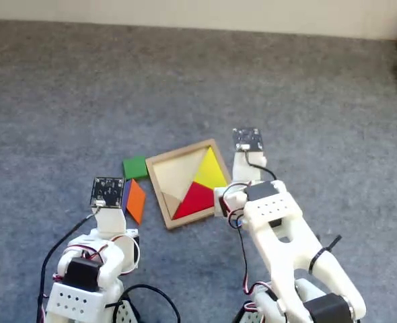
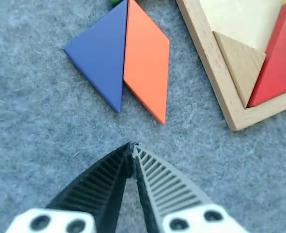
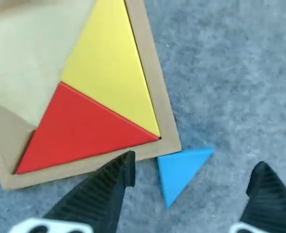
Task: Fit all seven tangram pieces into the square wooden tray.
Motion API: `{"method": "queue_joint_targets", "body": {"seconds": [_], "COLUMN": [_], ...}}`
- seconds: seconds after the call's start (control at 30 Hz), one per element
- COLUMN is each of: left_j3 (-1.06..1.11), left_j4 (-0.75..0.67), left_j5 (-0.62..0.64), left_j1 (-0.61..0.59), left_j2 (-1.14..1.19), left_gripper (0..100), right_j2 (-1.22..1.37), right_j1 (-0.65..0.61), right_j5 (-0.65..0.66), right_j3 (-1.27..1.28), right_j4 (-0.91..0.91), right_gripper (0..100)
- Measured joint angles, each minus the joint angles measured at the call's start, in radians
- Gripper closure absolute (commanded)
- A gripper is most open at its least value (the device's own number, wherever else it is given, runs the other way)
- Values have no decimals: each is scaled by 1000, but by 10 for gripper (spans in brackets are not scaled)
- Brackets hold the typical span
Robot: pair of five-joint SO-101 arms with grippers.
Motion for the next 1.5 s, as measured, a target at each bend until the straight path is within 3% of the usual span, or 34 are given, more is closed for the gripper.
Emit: {"method": "queue_joint_targets", "body": {"seconds": [0.17, 0.47, 1.5], "left_j3": [0, 0, 0], "left_j4": [0, 0, 0], "left_j5": [0, 0, 0], "left_j1": [0, 0, 0], "left_j2": [0, 0, 0], "left_gripper": [993, 993, 993], "right_j2": [146, 281, 316], "right_j1": [34, 77, 106], "right_j5": [51, 109, 238], "right_j3": [-21, -137, -173], "right_j4": [-3, 32, 160], "right_gripper": [652, 819, 821]}}
